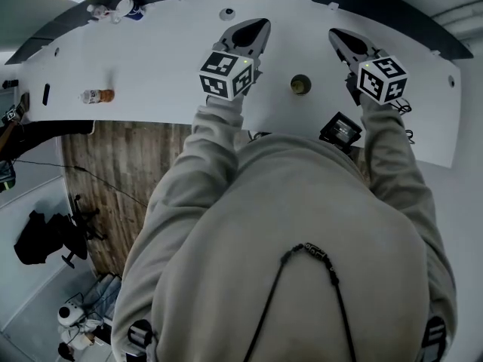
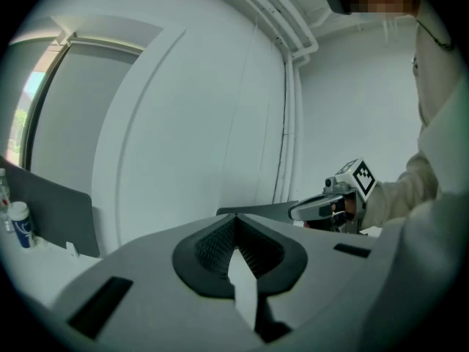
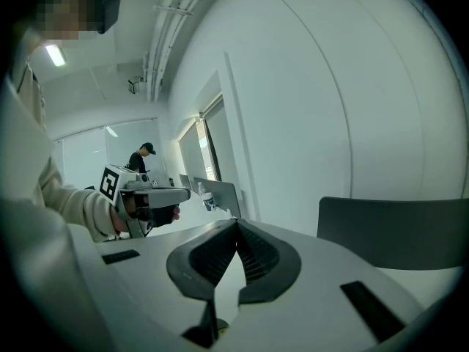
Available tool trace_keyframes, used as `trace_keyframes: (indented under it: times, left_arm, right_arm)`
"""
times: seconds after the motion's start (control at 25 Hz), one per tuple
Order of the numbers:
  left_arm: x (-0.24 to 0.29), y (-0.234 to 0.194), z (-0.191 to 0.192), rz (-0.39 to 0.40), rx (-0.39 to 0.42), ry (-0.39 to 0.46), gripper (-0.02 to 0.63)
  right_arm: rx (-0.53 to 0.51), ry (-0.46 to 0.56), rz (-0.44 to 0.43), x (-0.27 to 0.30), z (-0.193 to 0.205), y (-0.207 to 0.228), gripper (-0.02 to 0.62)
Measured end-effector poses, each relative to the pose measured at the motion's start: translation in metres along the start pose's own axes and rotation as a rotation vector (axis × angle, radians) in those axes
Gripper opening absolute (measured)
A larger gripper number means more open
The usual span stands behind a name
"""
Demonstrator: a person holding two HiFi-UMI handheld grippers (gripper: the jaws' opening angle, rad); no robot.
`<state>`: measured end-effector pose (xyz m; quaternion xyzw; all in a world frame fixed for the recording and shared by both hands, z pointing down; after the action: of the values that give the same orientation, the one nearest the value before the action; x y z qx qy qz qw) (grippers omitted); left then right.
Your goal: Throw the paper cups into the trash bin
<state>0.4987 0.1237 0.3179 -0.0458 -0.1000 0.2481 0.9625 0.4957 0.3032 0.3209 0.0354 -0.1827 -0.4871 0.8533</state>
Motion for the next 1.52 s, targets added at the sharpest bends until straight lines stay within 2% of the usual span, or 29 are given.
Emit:
trace_keyframes:
  times: [0.16, 0.56, 1.12, 1.44, 1.52]
  left_arm:
    - [-0.005, -0.006, 0.008, -0.007, -0.048, -0.009, 0.003]
    - [-0.008, 0.000, 0.031, -0.025, -0.054, -0.064, 0.003]
    - [-0.017, 0.004, 0.099, -0.031, -0.120, -0.184, 0.003]
    - [0.009, 0.013, 0.136, -0.027, -0.153, -0.236, 0.003]
    - [0.010, 0.014, 0.141, -0.025, -0.163, -0.248, 0.003]
  right_arm:
    - [0.001, -0.031, -0.005, 0.005, 0.010, -0.001, 0.011]
    - [0.045, -0.095, -0.032, 0.012, 0.039, 0.004, 0.011]
    - [0.146, -0.219, -0.076, 0.028, 0.110, 0.002, 0.011]
    - [0.204, -0.306, -0.101, 0.030, 0.156, 0.026, 0.011]
    - [0.211, -0.333, -0.098, 0.029, 0.163, 0.028, 0.031]
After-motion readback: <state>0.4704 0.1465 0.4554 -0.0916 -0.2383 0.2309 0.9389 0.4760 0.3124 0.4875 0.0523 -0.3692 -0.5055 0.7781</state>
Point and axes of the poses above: the fingertips, and each gripper's own axes: x forward along the fingers, y to its right, z out of its underside, the point moved 3 cm from there along -x, backward along the fingers, and after that the axes turned 14 degrees about -z, right-handed, at the moved point
